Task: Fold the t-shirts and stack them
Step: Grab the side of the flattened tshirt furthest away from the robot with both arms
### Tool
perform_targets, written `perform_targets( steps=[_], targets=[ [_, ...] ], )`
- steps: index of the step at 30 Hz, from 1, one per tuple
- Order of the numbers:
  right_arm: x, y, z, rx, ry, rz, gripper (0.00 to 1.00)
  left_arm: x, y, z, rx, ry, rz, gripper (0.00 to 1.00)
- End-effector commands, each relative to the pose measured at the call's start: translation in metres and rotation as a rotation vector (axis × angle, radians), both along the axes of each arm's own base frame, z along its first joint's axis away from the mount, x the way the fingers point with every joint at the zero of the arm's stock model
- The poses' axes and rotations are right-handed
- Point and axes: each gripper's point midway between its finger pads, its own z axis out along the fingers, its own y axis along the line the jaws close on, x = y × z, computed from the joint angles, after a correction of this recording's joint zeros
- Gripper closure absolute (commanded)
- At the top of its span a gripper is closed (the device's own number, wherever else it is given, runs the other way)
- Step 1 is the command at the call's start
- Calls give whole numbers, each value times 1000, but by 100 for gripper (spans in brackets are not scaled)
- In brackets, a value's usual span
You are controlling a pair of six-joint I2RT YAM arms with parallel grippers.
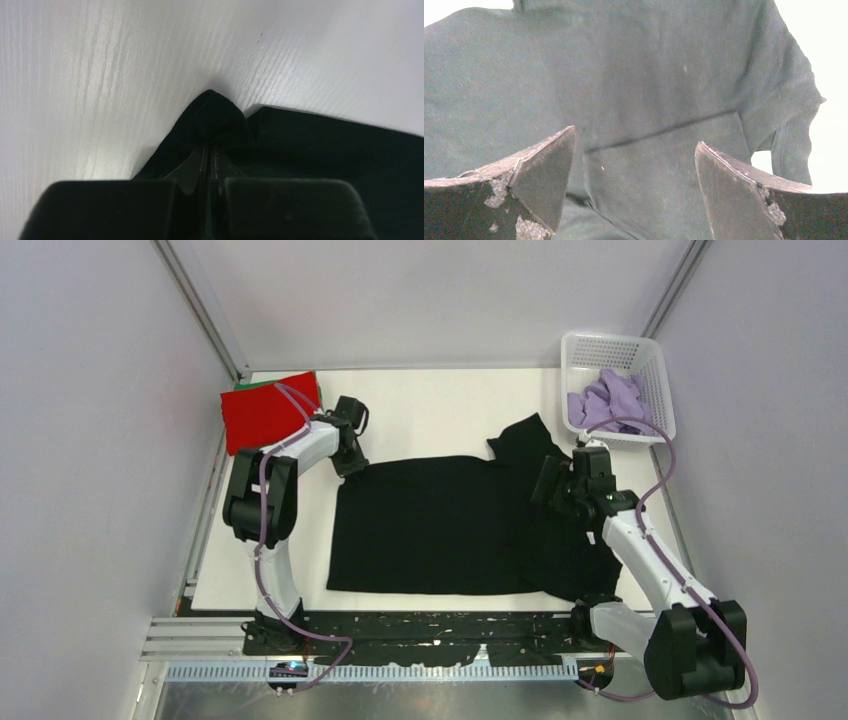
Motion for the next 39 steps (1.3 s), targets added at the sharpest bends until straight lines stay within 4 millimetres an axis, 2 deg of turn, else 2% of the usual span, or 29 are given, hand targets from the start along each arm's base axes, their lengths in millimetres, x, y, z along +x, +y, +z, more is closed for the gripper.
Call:
perform_targets(
  steps=[1, 2, 3, 4, 5, 6, 7, 8, 9, 10, 11, 12, 13, 14, 15, 16, 17, 18, 19, 20, 21, 22, 23, 24, 25, 26, 28, 34, 39],
  targets=[
    [45, -5, 34, -25, -72, -43, 4, 30, -7, 29, -29, -152, -14, 100],
    [57, -3, 37, -26, -71, -42, 3, 32, -8, 30, -32, -157, -14, 100],
    [71, 0, 51, -24, -103, -39, 2, 34, -8, 32, -29, -165, -14, 100],
    [79, 1, 42, -33, -71, -38, 2, 35, -7, 33, -22, -169, -11, 100],
    [94, 6, 58, -33, -107, -33, 1, 36, -6, 35, -16, -175, -8, 100],
    [104, 8, 46, -57, -72, -28, 1, 37, -4, 36, -11, -180, -5, 100],
    [122, 11, 64, -61, -110, -30, 0, 37, -3, 37, -8, -183, -3, 100],
    [133, 10, 48, -90, -64, -37, 0, 36, -3, 38, -7, -183, -3, 100],
    [149, 12, 64, -96, -81, -45, 0, 34, -2, 38, -5, -182, -3, 100],
    [156, 10, 42, -131, -9, -55, 0, 34, -2, 37, -3, -184, -2, 100],
    [176, 12, 60, -131, -44, -65, 3, 33, -1, 39, 0, -189, -1, 100],
    [182, 12, 37, -155, 29, -64, 3, 33, 0, 39, 3, -193, 0, 100],
    [203, 15, 35, -162, 29, -67, 5, 33, 0, 39, 6, -196, 2, 100],
    [208, 14, 31, -180, 42, -72, 5, 33, 0, 38, 4, -196, 1, 100],
    [225, 17, 26, -185, 45, -73, 6, 34, -1, 39, -2, -197, -1, 100],
    [228, 15, 20, -202, 71, -75, 7, 34, -2, 38, -7, -198, -4, 100],
    [243, 17, 15, -210, 77, -80, 8, 34, -4, 39, -12, -199, -7, 100],
    [243, 15, 11, -222, 103, -87, 8, 35, -4, 38, -13, -199, -6, 100],
    [257, 16, 7, -224, 98, -93, 9, 35, -3, 38, -11, -199, -4, 100],
    [266, 18, 13, -221, 79, -98, 10, 34, -3, 37, -11, -198, -4, 100],
    [270, 17, 0, -229, 102, -101, 11, 34, -3, 37, -10, -195, -4, 100],
    [278, 18, 6, -228, 88, -107, 12, 34, -3, 37, -12, -196, -2, 100],
    [282, 18, -6, -237, 105, -110, 12, 33, -3, 36, -12, -194, -2, 100],
    [288, 19, -1, -236, 92, -114, 12, 33, -4, 36, -15, -195, -1, 100],
    [291, 18, -15, -243, 115, -115, 13, 33, -4, 36, -17, -193, -2, 100],
    [294, 19, -13, -243, 115, -116, 13, 32, -4, 34, -18, -190, -2, 100],
    [294, 18, -31, -254, 150, -123, 15, 32, -5, 33, -21, -187, -2, 100],
    [285, 15, -55, -263, 203, -139, 22, 31, -6, 34, -22, -187, -3, 100],
    [275, 15, -68, -257, 240, -142, 39, 31, -6, 36, -23, -192, -3, 100]
  ],
)
